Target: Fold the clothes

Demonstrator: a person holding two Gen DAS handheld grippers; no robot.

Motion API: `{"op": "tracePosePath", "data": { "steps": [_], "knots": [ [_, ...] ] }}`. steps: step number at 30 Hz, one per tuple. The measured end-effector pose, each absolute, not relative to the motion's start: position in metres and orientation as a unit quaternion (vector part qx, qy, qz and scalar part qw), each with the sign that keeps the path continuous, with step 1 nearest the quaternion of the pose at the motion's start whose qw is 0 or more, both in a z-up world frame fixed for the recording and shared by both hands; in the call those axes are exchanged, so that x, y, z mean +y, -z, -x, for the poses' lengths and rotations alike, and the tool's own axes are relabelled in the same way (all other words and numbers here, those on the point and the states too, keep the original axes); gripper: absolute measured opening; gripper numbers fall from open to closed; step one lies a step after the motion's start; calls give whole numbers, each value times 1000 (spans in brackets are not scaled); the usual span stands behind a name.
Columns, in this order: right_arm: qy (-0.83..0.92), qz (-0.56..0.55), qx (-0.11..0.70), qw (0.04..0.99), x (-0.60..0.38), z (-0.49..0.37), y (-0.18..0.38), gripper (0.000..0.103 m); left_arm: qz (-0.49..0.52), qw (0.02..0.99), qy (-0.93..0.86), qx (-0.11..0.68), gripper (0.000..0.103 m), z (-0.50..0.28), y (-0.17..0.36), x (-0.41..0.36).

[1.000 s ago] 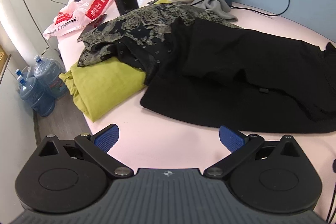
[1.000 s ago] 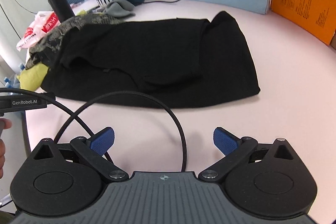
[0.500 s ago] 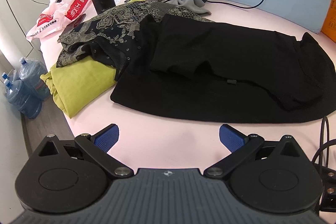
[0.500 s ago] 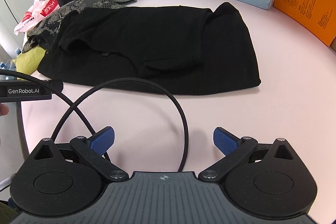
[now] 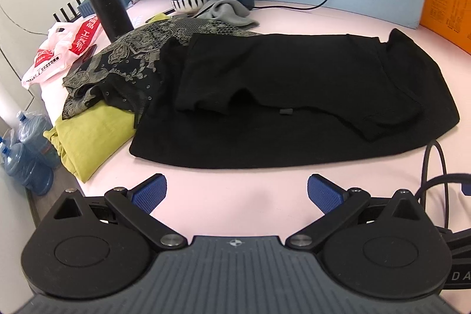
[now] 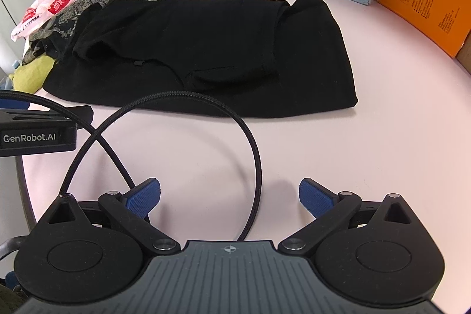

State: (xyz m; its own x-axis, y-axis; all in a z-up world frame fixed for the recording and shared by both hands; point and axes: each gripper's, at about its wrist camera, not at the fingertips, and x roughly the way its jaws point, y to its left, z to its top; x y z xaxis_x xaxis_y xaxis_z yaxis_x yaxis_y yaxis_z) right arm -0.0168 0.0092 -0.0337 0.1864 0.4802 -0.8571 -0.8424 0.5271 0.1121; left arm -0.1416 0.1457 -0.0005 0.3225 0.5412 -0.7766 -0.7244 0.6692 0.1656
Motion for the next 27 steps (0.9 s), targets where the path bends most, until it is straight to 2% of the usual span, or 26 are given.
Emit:
{"op": "tracePosePath", "data": {
  "steps": [27],
  "knots": [
    [-420, 210, 472, 746, 8, 20, 43, 103, 114, 797, -388, 448, 103, 140, 9, 150]
  ]
}}
